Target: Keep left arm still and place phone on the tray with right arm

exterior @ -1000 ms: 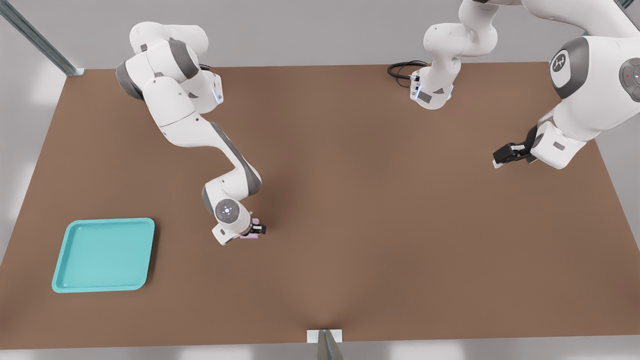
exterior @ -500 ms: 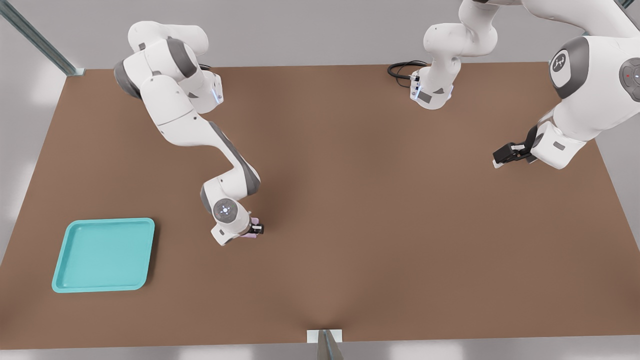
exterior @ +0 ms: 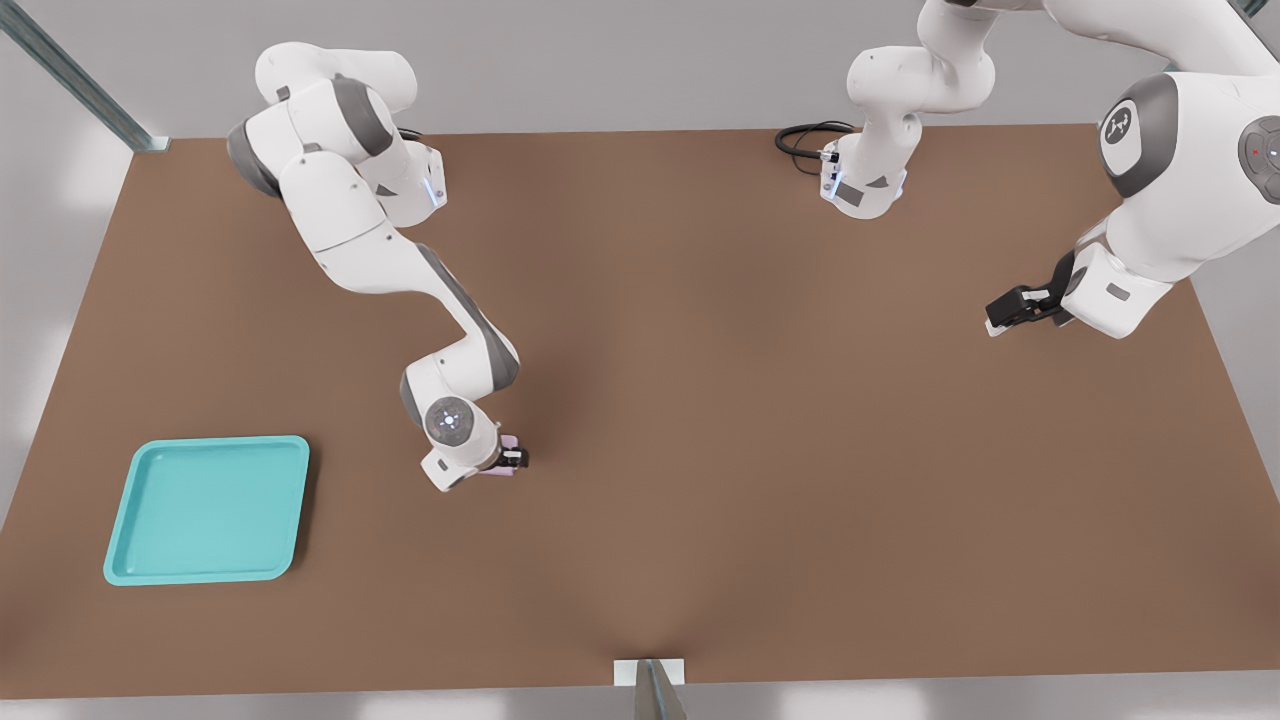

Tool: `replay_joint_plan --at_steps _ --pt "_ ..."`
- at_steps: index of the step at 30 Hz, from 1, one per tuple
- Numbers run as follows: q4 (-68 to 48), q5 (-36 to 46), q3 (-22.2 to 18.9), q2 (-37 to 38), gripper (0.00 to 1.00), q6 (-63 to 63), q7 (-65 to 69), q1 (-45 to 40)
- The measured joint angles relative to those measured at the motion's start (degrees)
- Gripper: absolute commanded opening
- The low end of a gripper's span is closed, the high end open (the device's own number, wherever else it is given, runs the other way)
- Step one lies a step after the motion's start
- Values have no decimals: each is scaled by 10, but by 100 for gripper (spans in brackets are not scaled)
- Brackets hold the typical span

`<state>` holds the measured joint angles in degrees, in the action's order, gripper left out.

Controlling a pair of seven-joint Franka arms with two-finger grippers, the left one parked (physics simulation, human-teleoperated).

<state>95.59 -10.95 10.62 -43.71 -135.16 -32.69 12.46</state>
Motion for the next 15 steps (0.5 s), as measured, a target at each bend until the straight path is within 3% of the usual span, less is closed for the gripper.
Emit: replay_joint_plan --at_steps 3,6,7,11,15 --pt "0 -2 -1 -3 92 -8 1 2" --pt "1 -2 -2 -4 73 -13 2 3" --pt "1 -1 -2 -4 71 -15 4 3" --pt "1 2 -2 3 70 -16 8 3" --pt "20 2 -1 61 70 2 13 -4"
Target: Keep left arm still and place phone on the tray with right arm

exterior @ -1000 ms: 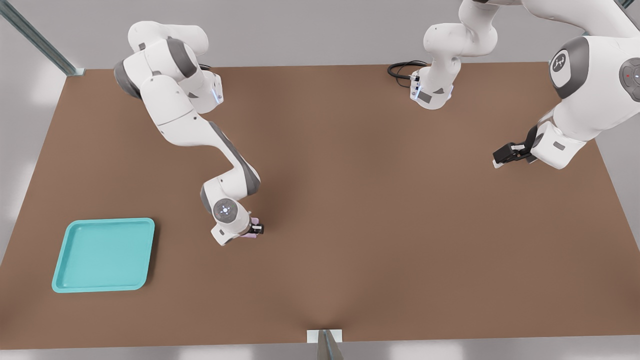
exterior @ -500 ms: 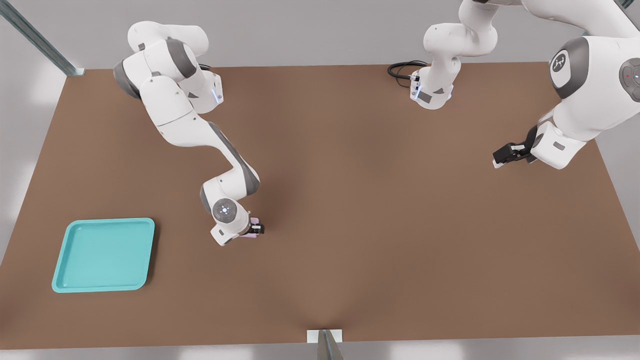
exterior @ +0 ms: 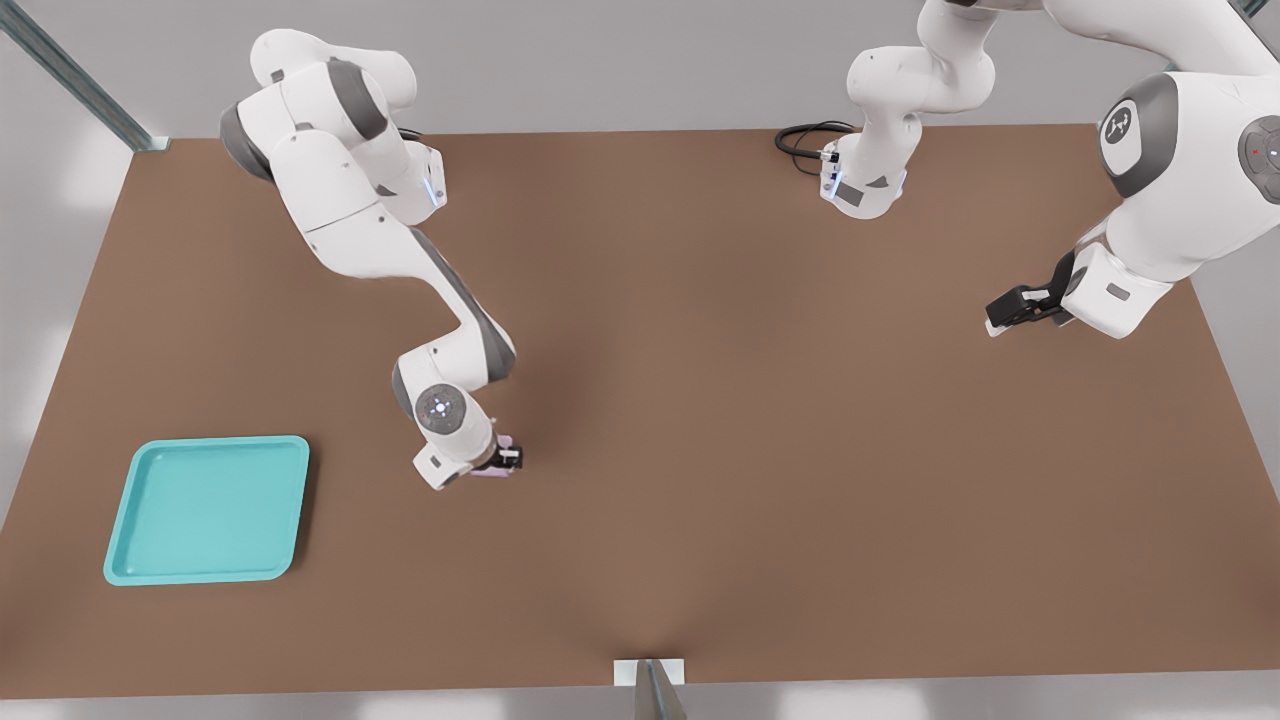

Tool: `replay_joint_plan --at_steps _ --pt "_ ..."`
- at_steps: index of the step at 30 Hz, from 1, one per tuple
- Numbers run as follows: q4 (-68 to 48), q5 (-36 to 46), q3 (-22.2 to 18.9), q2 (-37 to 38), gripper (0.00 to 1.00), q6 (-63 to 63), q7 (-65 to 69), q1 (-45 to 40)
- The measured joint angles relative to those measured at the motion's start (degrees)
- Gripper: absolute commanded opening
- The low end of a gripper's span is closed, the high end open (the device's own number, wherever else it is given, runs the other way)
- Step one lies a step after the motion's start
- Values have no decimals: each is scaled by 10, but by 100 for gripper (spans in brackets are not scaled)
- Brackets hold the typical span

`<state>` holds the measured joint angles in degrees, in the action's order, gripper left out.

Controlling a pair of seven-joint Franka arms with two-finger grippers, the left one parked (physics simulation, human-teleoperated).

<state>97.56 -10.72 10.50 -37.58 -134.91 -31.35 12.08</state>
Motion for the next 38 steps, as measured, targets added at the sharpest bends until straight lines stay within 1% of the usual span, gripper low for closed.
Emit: replay_joint_plan --at_steps 5,6,8,10,11,13,15,17,18,19,21,22,23,24,26,27,28,29,30,31,32,33,34,38 --pt "143 0 1 151 69 11 12 -44" --pt "164 0 2 171 69 11 18 -67" --pt "183 0 3 188 69 8 39 -127" --pt "184 1 3 182 69 -2 71 -203" --pt "180 2 -4 171 69 -12 91 -231" --pt "149 7 -53 135 70 -32 138 -255" --pt "88 43 -102 74 70 -46 196 -262" --pt "45 84 -132 26 71 -58 257 -263" --pt "34 98 -138 10 88 -67 285 -263" --pt "28 110 -141 1 100 -75 310 -262" --pt "24 129 -143 -3 100 -87 356 -260" --pt "27 139 -143 8 100 -91 376 -259" --pt "47 148 -141 34 100 -95 396 -259" --pt "84 157 -139 85 100 -97 414 -253" --pt "149 167 -142 217 100 -91 442 -213" --pt "135 154 -139 278 100 -65 448 -188" --pt "75 136 -124 318 100 -18 446 -167" --pt "-32 123 -104 320 100 48 439 -141" --pt "-110 110 -99 312 100 110 431 -96" --pt "-141 99 -96 303 100 158 422 -51" --pt "-178 91 -95 270 100 198 415 -18" --pt "-228 85 -93 230 100 236 408 -12" --pt "-258 81 -93 207 100 268 401 -22" --pt "-285 72 -99 185 100 352 378 -39"
